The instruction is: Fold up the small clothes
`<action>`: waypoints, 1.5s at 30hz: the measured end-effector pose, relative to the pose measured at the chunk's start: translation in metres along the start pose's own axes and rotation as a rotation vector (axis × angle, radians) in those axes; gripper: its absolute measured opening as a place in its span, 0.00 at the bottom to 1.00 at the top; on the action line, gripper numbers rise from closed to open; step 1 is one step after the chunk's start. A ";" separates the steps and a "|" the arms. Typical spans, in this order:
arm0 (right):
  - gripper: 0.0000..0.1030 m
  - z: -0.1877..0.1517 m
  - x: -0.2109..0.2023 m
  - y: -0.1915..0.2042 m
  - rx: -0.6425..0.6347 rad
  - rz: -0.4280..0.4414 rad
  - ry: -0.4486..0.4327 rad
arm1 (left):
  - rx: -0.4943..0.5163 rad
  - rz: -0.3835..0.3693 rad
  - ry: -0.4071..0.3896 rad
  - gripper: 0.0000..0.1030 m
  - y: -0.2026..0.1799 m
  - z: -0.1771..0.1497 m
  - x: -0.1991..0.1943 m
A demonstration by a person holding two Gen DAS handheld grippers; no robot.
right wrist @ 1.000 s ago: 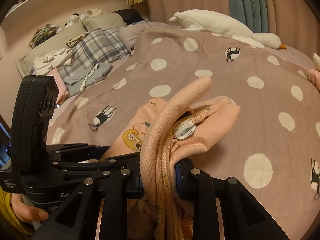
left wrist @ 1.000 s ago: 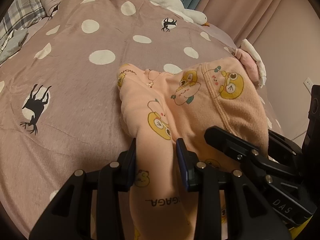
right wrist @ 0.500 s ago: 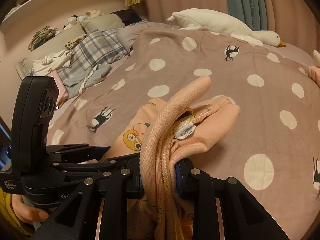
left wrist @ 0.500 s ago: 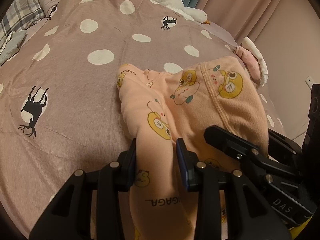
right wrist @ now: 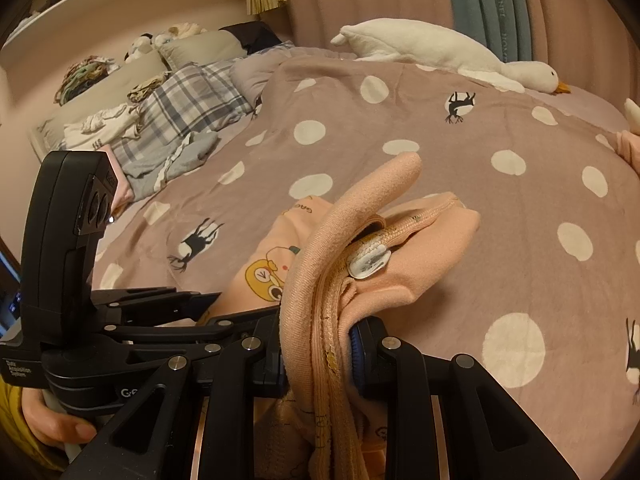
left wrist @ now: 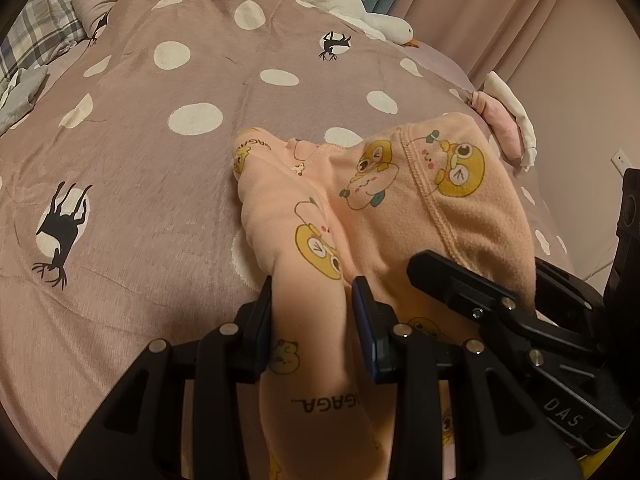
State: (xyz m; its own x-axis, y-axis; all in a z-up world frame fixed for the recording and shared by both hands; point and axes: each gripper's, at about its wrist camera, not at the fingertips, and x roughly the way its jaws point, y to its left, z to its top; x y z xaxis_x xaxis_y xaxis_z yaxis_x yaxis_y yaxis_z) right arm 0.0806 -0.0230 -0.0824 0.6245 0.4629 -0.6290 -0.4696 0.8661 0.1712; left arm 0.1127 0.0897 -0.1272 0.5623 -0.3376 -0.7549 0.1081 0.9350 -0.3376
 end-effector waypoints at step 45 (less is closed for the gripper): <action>0.25 0.025 0.022 -0.041 0.031 -0.003 -0.059 | 0.047 0.026 -0.028 0.34 -0.008 0.047 0.036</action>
State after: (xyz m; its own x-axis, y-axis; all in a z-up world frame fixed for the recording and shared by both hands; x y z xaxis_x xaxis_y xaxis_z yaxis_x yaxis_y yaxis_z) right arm 0.1291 -0.0435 -0.0847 0.6621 0.4696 -0.5840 -0.4483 0.8727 0.1936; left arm 0.1707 0.0752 -0.1254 0.5879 -0.3107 -0.7469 0.1314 0.9477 -0.2909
